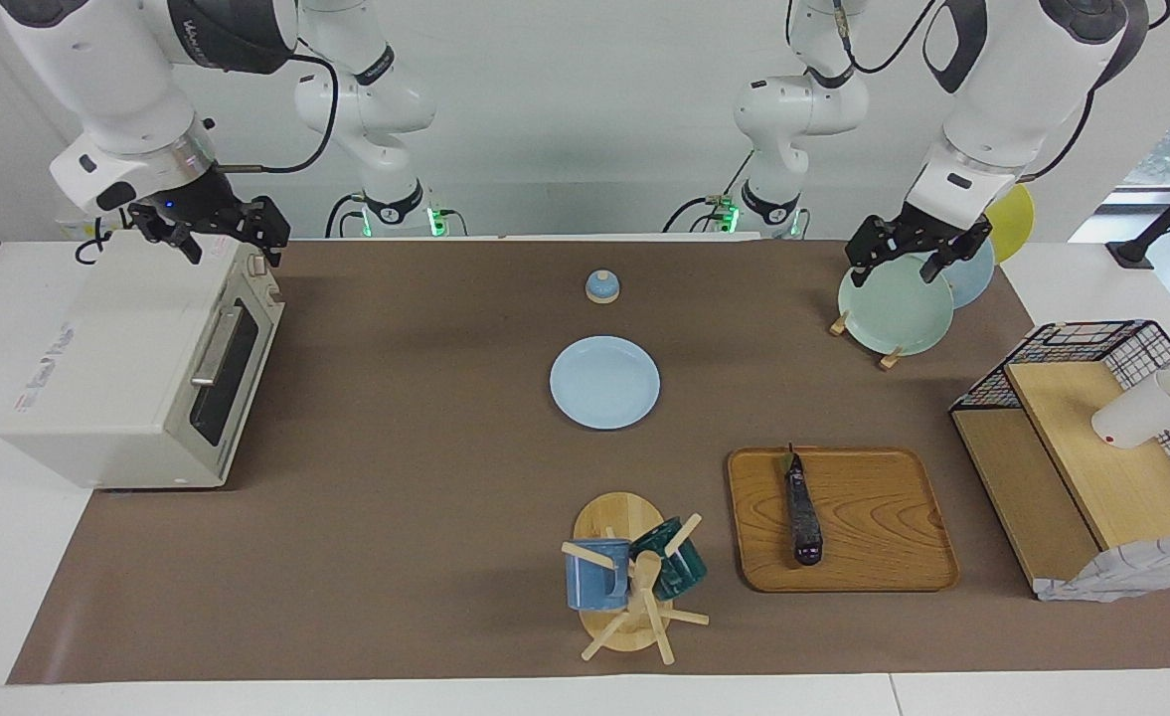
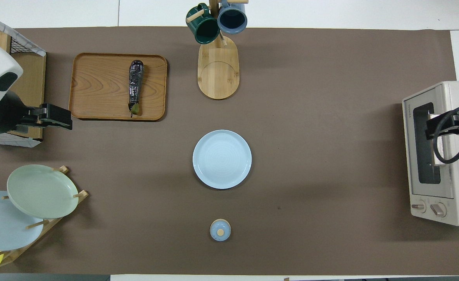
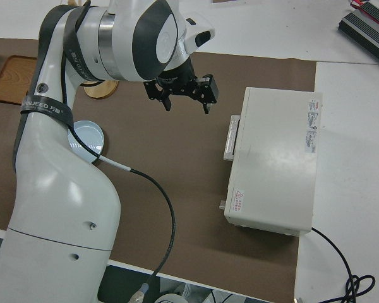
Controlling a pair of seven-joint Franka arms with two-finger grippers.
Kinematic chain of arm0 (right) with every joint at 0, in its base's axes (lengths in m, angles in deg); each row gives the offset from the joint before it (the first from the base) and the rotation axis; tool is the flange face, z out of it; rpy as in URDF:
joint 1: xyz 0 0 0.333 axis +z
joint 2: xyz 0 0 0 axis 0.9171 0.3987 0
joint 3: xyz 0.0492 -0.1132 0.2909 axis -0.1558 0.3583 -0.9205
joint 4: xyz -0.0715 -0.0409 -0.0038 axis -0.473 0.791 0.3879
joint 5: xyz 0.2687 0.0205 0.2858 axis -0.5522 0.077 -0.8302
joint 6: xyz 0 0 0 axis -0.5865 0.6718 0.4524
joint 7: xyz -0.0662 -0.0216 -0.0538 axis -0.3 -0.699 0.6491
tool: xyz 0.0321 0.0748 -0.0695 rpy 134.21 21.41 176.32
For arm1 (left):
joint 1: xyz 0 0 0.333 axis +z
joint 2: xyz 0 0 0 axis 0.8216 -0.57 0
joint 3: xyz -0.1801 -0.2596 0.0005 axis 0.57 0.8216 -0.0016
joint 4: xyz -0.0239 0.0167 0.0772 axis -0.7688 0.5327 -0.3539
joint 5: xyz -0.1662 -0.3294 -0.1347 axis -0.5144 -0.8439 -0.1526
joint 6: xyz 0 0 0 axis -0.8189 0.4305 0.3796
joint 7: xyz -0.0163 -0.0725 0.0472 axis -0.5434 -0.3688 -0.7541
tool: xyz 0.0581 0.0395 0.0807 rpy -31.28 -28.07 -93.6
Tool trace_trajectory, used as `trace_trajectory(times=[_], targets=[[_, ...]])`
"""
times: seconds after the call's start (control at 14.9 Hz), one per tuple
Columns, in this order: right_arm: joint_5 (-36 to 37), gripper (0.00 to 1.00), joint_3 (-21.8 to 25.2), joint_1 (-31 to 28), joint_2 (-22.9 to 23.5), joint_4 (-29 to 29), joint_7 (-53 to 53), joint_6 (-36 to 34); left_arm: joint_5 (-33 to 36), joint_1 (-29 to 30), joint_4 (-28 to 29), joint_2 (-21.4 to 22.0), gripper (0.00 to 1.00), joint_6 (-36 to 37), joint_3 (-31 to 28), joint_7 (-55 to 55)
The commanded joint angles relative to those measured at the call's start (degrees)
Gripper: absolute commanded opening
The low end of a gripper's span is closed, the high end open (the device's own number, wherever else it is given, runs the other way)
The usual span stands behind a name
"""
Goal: Put eggplant into oven
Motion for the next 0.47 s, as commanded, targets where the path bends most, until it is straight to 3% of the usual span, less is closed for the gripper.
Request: trace_trajectory(times=[0.0,0.4], targets=[[-1.5,1.00,-0.1,-0.4,-0.3,-0.3,-0.6,0.2,-0.7,0.3,-0.1,0.5,1.00,-0.3,-0.1,0.5],[-1.5,1.00,-0.1,-0.4,-0.3,-0.3,-0.6,0.2,-0.7,0.2,0.8,1.0,1.00,-0.1,0.0,-0.2]])
